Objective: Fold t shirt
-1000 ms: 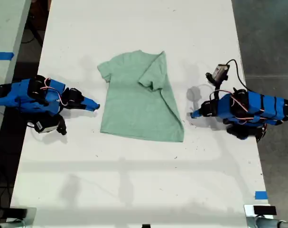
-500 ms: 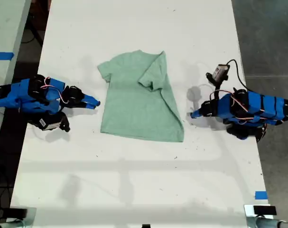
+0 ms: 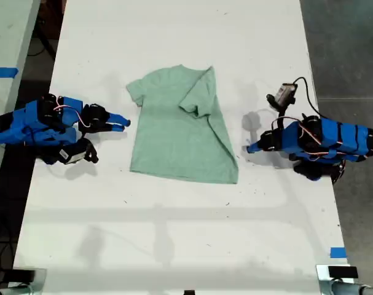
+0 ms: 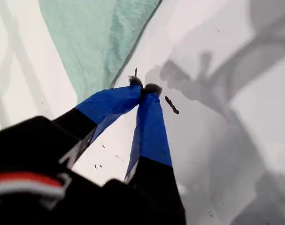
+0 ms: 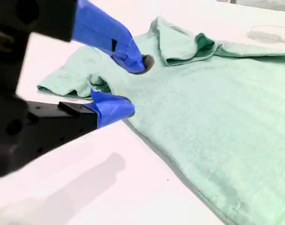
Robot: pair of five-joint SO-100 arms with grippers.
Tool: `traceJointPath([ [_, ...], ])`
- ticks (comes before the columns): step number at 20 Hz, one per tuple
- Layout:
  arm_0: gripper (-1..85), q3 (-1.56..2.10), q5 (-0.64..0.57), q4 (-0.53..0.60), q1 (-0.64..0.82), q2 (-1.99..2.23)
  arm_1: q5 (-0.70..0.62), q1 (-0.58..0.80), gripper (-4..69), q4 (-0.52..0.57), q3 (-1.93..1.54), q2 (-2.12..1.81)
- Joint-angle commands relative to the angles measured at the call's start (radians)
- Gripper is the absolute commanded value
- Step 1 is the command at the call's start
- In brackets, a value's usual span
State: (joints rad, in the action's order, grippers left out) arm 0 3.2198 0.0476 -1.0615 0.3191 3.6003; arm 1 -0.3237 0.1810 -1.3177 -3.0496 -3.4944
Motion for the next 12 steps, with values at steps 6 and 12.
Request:
traceJointPath([
  [6,11.3,0.005,-0.008,0.008,0.009,0.005,0.008,-0.008,1.5,0.0,-0.052,-0.014],
  [12,11.3,0.005,-0.008,0.008,-0.074,0.005,0.008,-0.009,1.5,0.0,-0.052,-0.014],
])
